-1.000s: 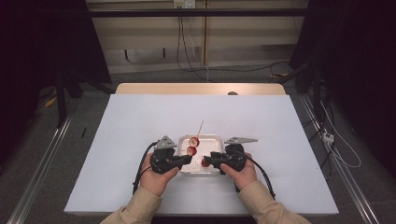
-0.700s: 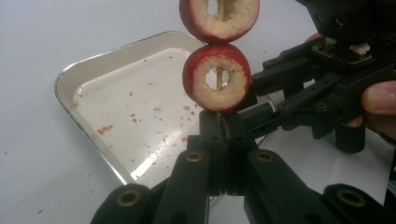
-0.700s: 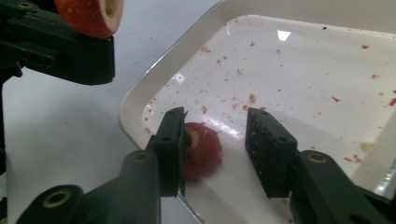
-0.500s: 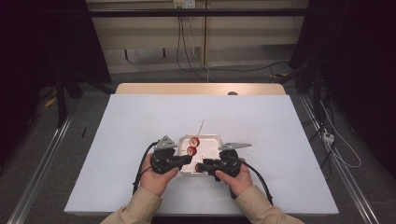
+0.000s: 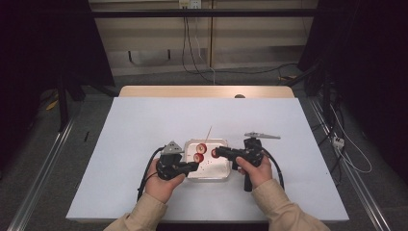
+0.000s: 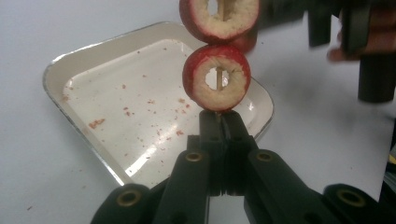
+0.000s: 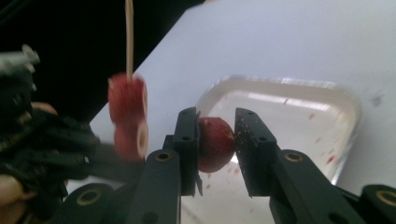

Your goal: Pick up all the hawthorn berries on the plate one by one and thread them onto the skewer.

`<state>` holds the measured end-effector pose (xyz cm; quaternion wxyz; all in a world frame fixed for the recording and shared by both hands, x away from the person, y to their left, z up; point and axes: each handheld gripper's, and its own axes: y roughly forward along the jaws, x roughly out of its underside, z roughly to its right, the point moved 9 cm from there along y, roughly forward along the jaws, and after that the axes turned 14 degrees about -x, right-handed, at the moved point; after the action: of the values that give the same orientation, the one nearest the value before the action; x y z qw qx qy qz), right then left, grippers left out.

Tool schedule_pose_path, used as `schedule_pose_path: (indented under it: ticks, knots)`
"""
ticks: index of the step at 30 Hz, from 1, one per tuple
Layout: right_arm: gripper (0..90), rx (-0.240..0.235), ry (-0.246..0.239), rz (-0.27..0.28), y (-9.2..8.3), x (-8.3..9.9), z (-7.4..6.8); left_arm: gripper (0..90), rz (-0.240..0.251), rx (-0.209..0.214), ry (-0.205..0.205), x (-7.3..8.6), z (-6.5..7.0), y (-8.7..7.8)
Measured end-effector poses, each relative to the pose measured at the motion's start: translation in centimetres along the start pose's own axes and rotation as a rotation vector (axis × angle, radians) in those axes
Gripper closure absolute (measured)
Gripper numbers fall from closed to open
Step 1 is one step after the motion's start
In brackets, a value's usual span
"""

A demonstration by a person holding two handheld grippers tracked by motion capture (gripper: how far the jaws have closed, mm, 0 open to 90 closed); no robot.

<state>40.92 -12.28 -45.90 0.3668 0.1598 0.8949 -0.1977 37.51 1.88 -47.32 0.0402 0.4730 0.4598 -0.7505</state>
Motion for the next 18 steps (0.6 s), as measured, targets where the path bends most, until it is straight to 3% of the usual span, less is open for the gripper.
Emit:
schedule_pose_path:
  ticks: [7,8,15,17,18]
  knots:
    - [71.9,0.006,0.002,0.094,-2.4,-3.7,-0.6,89.2,-0.064,0.036,0.031,1.0,1.1,0.8]
    - [71.9,0.009,-0.007,0.101,-2.7,-4.1,-0.7,89.3,-0.066,0.020,0.032,1.0,1.1,0.9]
    - [71.9,0.022,-0.036,0.113,-3.3,-5.3,-1.3,89.3,-0.084,0.045,0.054,1.3,1.7,1.1]
    - [71.9,0.028,-0.047,0.105,-3.2,-5.3,-1.3,89.3,-0.087,0.030,0.059,1.3,1.8,1.2]
    - [71.9,0.026,-0.044,0.107,-3.2,-5.3,-1.3,89.3,-0.088,0.045,0.064,1.4,1.9,1.2]
